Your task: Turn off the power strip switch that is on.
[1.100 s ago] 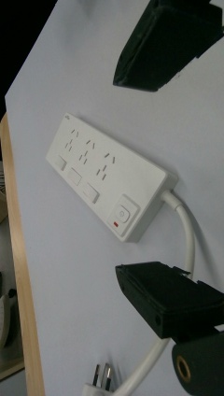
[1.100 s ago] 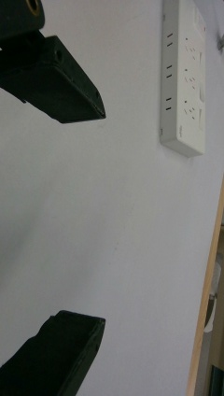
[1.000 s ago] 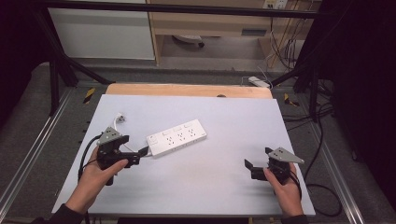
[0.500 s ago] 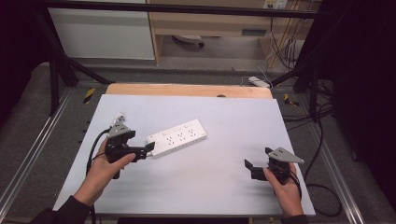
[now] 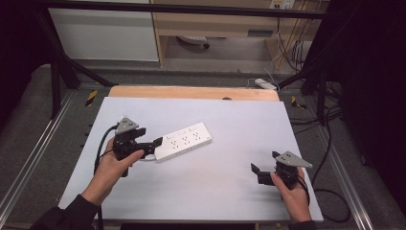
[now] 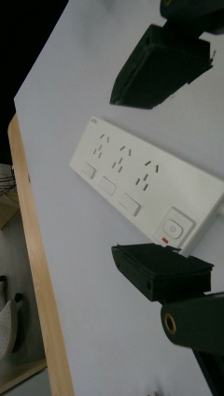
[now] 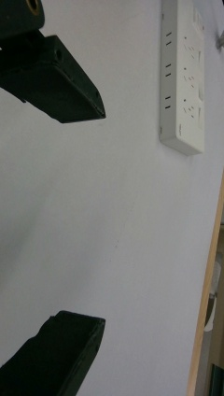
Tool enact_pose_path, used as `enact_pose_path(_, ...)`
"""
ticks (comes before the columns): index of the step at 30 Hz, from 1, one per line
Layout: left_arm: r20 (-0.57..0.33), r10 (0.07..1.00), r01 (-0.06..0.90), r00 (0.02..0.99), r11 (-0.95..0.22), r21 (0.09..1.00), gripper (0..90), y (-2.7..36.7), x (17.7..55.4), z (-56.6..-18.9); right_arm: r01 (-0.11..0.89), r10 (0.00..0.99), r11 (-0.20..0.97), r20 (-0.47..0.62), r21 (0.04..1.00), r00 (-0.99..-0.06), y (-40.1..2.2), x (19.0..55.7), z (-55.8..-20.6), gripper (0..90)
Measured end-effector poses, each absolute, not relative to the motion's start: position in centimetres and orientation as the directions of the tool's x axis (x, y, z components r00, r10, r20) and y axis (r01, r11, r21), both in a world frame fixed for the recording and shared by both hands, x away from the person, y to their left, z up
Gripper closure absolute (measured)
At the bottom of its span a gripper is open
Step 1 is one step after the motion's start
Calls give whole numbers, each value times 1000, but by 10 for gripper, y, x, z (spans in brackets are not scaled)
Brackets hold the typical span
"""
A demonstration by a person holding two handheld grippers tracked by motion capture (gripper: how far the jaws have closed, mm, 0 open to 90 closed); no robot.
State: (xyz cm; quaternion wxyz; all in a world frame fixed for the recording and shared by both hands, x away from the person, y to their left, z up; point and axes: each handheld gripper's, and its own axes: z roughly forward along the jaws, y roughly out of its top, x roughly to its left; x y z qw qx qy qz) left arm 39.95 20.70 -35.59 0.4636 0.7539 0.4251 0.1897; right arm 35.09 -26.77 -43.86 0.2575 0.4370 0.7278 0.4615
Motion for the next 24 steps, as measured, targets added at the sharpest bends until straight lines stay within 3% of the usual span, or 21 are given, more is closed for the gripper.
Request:
enact_pose_path(14,-119,788,484,604,-244,840,449,190,410,-353,392,873,193,25,899,-486,-268,351,-438,27)
enact_pose_path(19,-123,778,488,616,-254,835,586,185,414,-350,392,873,191,27,900,-486,-268,350,-438,27)
enact_pose_path(24,-120,780,487,614,-254,836,667,181,417,-350,392,873,191,27,900,-487,-268,351,-438,26)
